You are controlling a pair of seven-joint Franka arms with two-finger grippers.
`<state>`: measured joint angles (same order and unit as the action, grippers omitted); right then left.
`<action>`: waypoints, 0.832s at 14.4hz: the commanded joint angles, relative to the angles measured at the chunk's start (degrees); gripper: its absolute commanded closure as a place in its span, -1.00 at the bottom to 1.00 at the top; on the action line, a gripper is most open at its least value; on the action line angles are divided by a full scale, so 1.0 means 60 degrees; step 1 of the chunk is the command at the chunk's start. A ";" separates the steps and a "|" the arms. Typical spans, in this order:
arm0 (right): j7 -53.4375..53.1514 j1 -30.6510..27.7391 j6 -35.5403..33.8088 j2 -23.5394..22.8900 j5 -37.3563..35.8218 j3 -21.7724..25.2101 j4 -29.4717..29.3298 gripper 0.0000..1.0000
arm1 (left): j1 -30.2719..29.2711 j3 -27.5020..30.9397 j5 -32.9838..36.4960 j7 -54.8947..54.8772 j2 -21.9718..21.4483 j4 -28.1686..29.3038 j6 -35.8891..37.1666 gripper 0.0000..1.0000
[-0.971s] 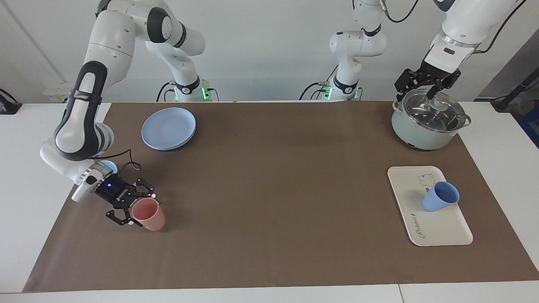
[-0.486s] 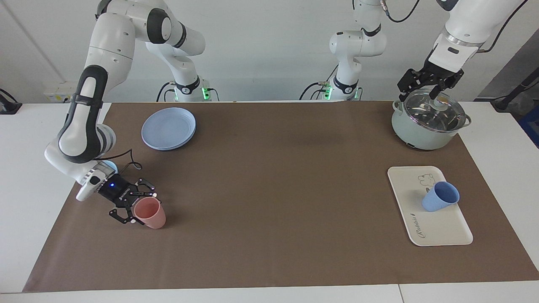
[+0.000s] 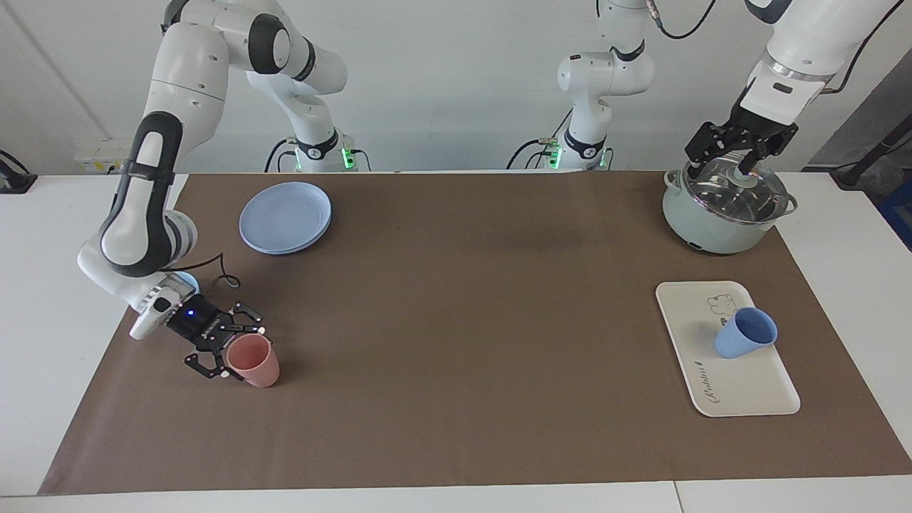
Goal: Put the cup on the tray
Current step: 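Open the left gripper on the tray while the right gripper releases the pink cup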
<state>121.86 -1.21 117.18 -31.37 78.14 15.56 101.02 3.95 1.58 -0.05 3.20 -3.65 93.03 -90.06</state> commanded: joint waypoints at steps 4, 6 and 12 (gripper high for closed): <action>0.0373 -0.0047 0.0069 0.0102 0.0584 -0.0030 0.0214 -0.99 | 0.0089 0.0000 0.0067 -0.0153 0.0358 0.0067 -0.0415 -1.00; 0.0358 -0.0047 -0.0076 0.0117 0.0643 -0.0030 0.0141 -0.99 | 0.0104 -0.0014 0.0053 -0.0153 0.0534 -0.0181 -0.0343 -1.00; 0.0154 -0.0047 -0.0487 0.0321 0.0864 0.0072 -0.0137 -0.99 | 0.0118 -0.0014 0.0067 -0.0153 0.0902 -0.0566 -0.0020 -1.00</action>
<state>121.91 -1.16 115.42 -31.09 82.12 15.58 100.21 4.23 1.24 -0.05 2.91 1.53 89.89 -91.41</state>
